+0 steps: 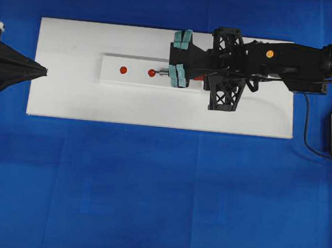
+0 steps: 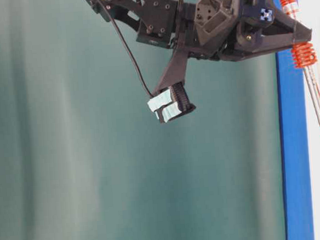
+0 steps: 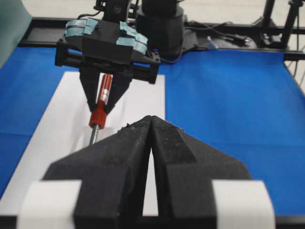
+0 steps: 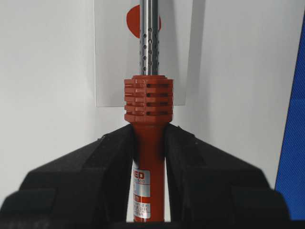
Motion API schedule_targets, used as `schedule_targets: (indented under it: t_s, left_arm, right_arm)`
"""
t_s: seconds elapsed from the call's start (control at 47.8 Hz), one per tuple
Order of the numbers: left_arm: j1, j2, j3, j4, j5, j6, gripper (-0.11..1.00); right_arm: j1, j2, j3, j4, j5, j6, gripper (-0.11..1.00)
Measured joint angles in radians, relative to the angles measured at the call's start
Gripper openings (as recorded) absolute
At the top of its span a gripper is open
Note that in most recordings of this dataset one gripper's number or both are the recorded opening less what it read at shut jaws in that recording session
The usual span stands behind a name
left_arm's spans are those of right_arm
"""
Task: Touch the tip of the soldering iron to the mark.
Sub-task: 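Lower the iron tip onto the middle red dot and hold, then raise the iron and move it right past the rightmost dot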
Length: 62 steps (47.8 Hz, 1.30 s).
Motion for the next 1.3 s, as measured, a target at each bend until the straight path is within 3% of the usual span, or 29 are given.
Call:
schedule_targets:
  t_s: [1.298]
  left_arm:
    - [0.0,0.0,0.002,-0.002,-0.002,0.0,0.0]
  right_arm:
    - [0.0,-0.009,-0.009,-0.002,0.031,0.0,0.06]
